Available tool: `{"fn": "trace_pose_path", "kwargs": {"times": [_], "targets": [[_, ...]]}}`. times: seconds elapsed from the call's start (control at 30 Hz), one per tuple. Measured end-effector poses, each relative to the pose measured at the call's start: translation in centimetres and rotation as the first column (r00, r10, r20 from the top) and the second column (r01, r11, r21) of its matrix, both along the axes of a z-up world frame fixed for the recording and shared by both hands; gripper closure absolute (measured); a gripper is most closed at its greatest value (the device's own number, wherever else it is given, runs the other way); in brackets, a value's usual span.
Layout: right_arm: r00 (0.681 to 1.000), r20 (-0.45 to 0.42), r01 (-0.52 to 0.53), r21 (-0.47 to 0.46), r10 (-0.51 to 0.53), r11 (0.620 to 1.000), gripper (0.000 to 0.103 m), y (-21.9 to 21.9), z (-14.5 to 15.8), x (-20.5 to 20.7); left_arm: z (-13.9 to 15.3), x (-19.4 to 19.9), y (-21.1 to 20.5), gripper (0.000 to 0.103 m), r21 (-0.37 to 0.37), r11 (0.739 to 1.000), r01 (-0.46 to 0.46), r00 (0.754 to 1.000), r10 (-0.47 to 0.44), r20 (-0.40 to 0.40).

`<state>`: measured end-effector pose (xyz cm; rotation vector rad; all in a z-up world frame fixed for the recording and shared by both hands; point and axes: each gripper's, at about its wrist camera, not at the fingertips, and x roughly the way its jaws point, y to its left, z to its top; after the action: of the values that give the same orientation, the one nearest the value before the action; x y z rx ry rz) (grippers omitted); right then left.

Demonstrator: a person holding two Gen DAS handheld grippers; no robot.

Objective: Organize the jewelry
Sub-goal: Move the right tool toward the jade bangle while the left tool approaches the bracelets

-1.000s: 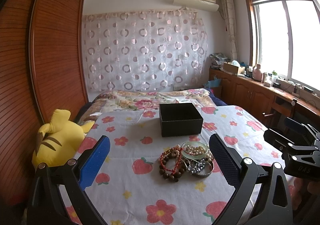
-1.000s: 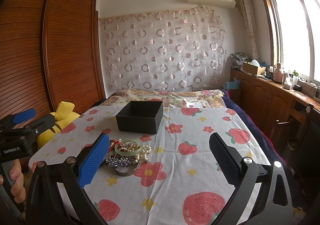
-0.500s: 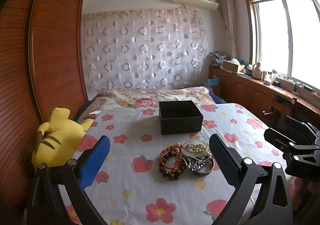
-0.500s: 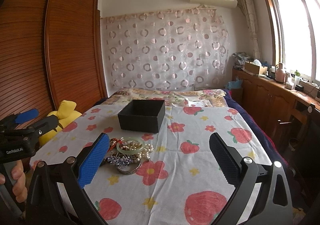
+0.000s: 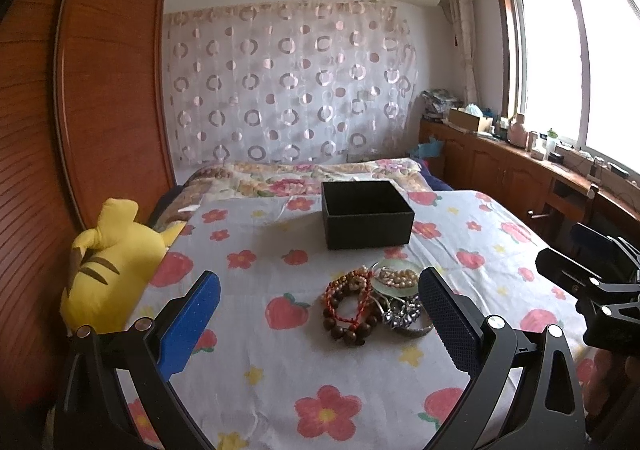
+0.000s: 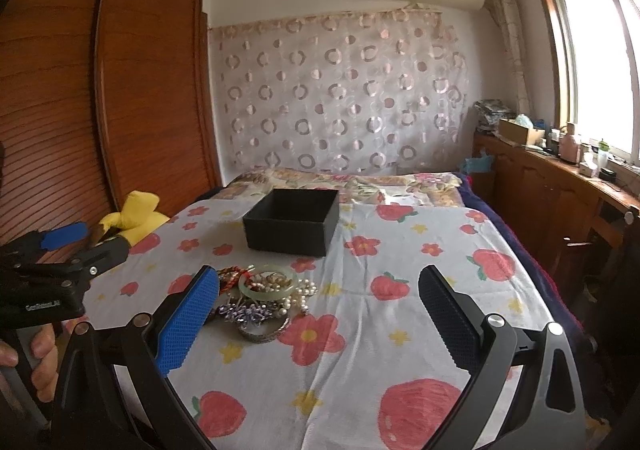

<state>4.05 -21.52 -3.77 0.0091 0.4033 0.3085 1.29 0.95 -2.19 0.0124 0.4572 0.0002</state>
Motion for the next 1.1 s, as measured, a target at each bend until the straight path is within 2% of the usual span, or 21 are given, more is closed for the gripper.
{"fn": "trace_pose_path", "kwargs": {"times": [0.27, 0.43, 0.8, 1.1], "targets": [[0.991, -0.048, -0.127, -0.024, 0.126, 0.992, 0.002, 1.3, -1.1, 2.4, -0.9, 0.6, 1.4, 0.007, -0.007, 1.0, 0.0, 1.0, 0.0, -0.023], [0.971, -0.108, -0.22, -0.046, 0.214, 0.974, 0.013, 3.4, -2.0, 4.5, -1.9, 1.2, 2.5, 0.007, -0.003, 1.0, 0.009, 0.998, -0.009, -0.058], [0.904, -0.289, -0.349, -0.075, 0.314, 0.934, 0.023, 6.8, -5.1, 11.2, -4.9, 3.2, 3.6, 0.007, 0.018, 0.998, 0.065, 0.987, -0.061, -0.151], [0.839, -0.429, -0.415, -0.105, 0.335, 0.904, 0.023, 8.8, -7.6, 15.7, -6.6, 4.2, 4.6, 0.007, -0.006, 0.998, 0.07, 0.976, -0.07, -0.204]]}}
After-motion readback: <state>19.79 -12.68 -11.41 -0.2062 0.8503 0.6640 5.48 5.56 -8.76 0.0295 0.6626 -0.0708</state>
